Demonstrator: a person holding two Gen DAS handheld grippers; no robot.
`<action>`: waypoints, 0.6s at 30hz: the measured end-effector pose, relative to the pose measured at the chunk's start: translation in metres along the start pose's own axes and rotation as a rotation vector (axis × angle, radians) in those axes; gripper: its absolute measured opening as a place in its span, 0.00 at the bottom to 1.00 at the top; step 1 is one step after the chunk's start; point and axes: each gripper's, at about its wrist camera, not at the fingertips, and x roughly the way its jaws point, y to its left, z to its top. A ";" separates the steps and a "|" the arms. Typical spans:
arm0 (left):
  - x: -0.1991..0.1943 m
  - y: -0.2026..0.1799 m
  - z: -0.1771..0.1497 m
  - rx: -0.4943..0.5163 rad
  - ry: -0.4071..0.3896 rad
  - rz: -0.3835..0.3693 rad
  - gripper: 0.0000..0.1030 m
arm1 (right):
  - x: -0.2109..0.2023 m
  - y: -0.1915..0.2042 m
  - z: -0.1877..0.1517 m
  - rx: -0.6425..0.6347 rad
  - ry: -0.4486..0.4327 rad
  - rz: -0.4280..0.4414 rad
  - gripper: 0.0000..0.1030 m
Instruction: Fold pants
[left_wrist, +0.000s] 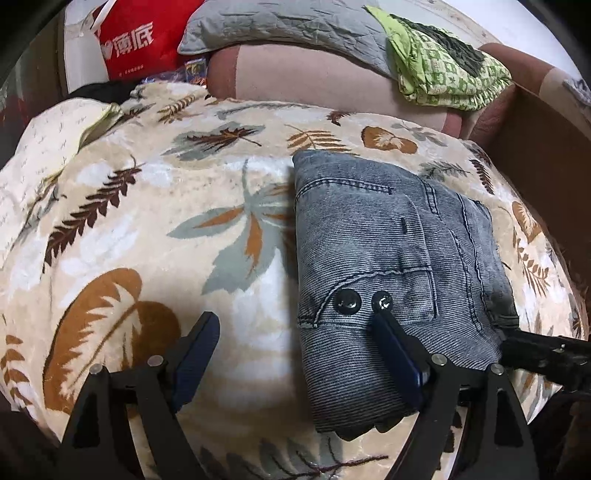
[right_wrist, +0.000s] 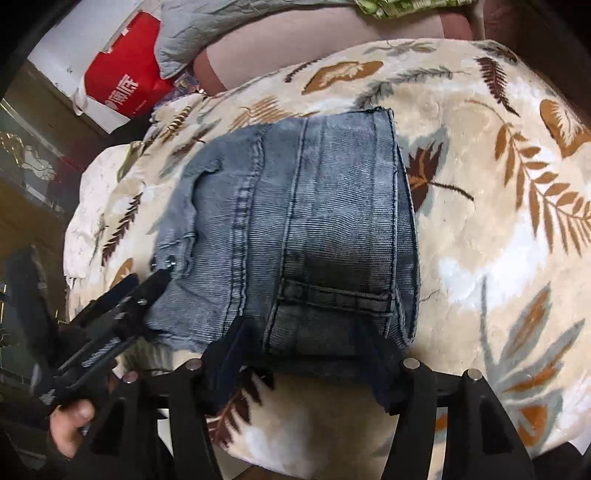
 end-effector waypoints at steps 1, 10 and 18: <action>0.000 0.000 0.000 -0.003 0.003 -0.003 0.83 | -0.010 0.000 0.002 0.013 -0.033 0.020 0.61; -0.002 -0.001 0.004 0.024 0.016 0.008 0.83 | -0.013 -0.021 0.000 0.067 -0.054 0.082 0.68; -0.041 0.029 0.028 -0.112 -0.001 -0.059 0.83 | -0.035 -0.063 -0.011 0.183 -0.264 0.087 0.68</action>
